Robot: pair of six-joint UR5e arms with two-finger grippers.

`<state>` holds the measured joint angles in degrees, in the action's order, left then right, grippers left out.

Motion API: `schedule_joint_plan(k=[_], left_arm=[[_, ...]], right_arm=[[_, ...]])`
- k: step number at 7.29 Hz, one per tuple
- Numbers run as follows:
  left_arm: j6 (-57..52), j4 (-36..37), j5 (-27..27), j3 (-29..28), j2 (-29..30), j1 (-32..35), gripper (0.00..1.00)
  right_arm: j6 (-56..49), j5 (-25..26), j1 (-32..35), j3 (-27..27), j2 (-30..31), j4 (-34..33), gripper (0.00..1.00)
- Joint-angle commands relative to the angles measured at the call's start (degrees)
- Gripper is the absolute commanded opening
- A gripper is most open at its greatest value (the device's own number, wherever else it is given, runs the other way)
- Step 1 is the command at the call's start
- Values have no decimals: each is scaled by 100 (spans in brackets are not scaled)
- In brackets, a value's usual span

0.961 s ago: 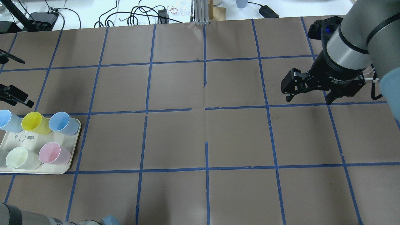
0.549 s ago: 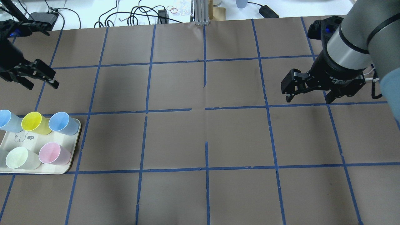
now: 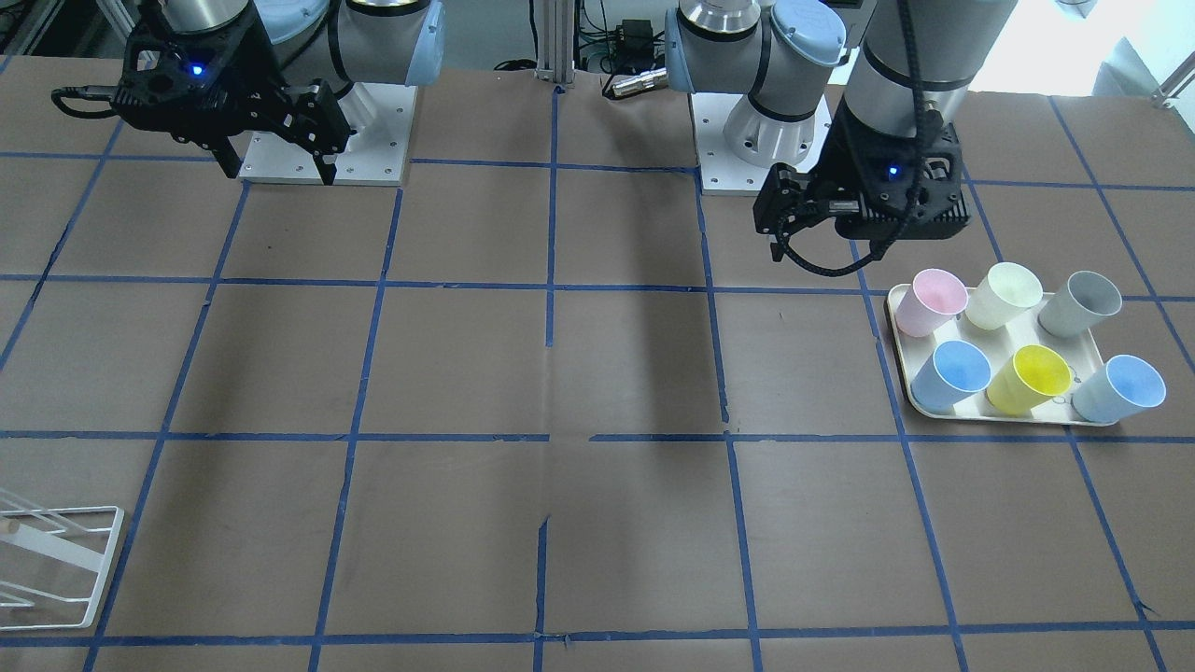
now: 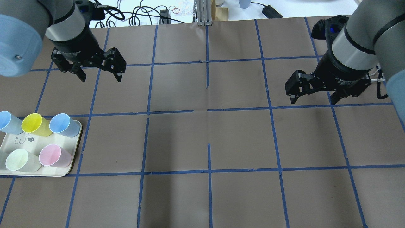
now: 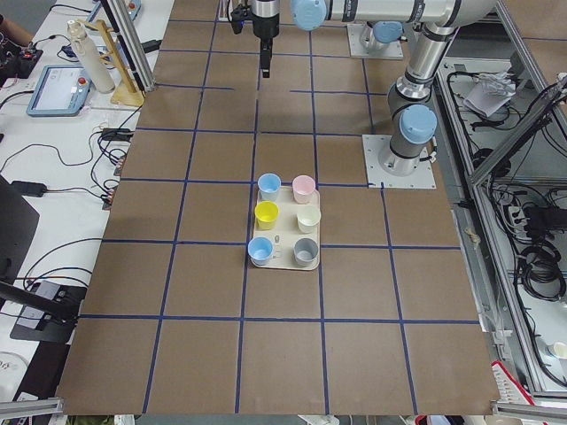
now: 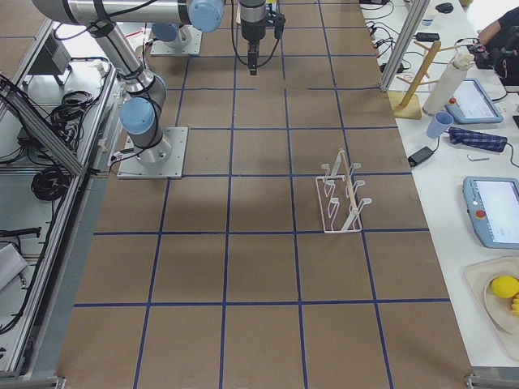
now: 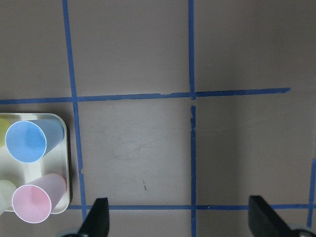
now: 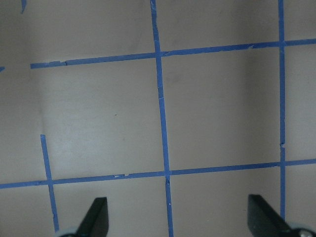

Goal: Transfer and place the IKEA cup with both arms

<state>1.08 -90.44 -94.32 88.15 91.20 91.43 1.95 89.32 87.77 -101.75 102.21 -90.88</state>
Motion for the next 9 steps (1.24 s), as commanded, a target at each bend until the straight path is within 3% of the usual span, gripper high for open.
schedule_joint_plan(k=[1,2,4,9], left_arm=[[314,-334,19,-333,-5,121,100],[270,-299,385,-317,-15,51,100],[51,-168,450,-194,-93,-378,100],[-117,-176,441,-264,-190,-389,100]], right_arm=[[-1,41,-6,6,1,0,100],[-10,42,-6,-2,1,0,100],[-10,7,-6,-2,-8,0,100],[-1,50,-6,-2,36,0,100]])
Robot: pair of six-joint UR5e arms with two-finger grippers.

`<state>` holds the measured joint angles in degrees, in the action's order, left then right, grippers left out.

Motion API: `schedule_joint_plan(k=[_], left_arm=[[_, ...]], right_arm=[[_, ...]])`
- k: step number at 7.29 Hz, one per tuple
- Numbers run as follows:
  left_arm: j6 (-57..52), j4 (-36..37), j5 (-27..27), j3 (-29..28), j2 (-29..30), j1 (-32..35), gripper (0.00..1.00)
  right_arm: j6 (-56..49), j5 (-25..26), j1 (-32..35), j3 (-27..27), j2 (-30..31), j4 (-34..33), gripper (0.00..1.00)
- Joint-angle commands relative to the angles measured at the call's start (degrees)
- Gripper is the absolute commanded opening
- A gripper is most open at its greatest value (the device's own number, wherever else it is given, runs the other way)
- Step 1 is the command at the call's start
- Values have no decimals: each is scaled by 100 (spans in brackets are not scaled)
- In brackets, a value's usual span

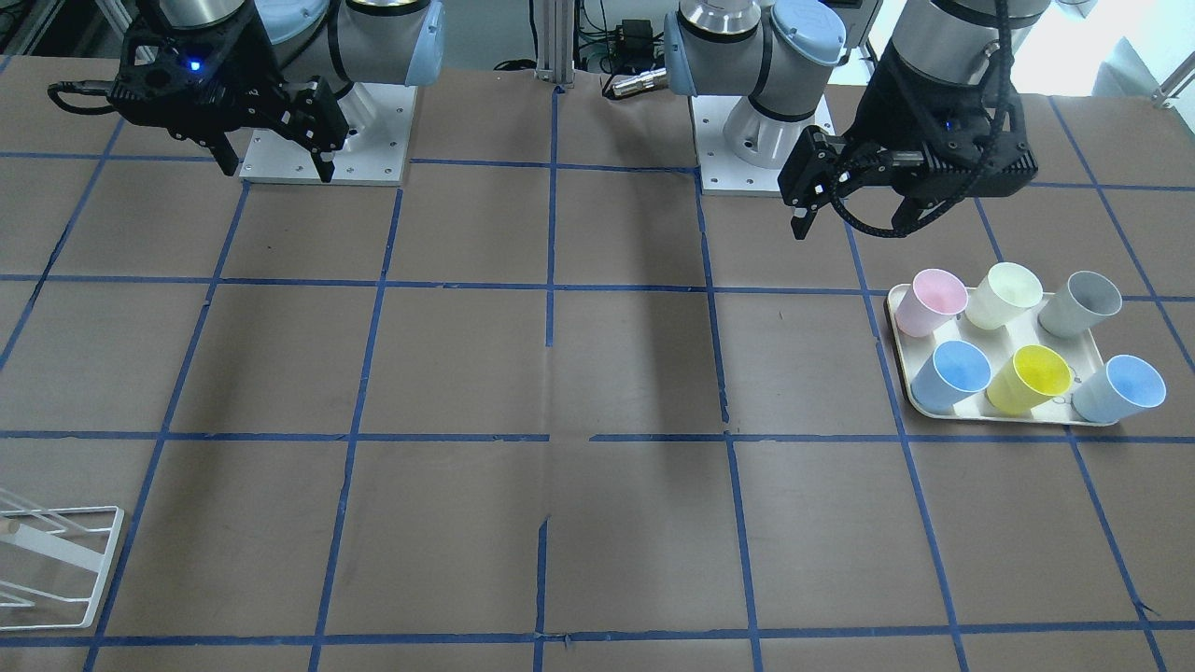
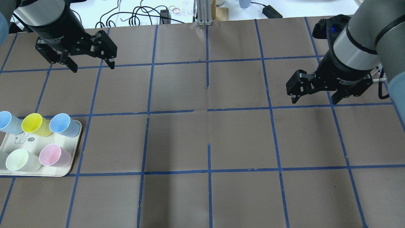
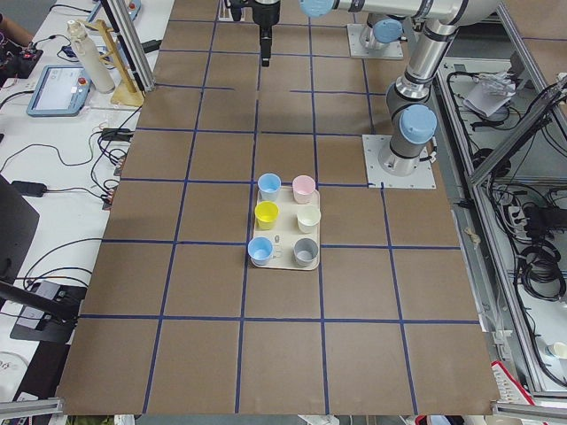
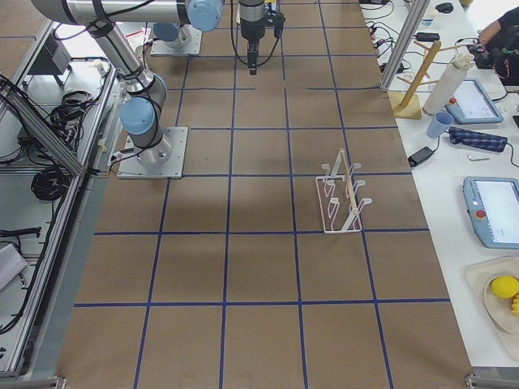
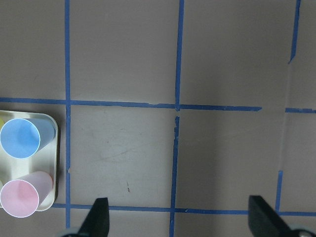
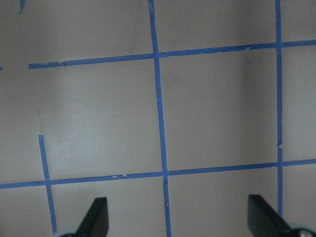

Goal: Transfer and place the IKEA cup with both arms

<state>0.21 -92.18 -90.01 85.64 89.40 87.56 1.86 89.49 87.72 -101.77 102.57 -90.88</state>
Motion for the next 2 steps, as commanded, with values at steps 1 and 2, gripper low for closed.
schedule_joint_plan(k=[1,2], left_arm=[[-56,-10,10,-21,-45,-2,100],[-57,-11,10,48,-63,-2,100]], right_arm=[[-2,25,0,-1,-9,-9,100],[-2,34,0,-1,-9,-9,100]])
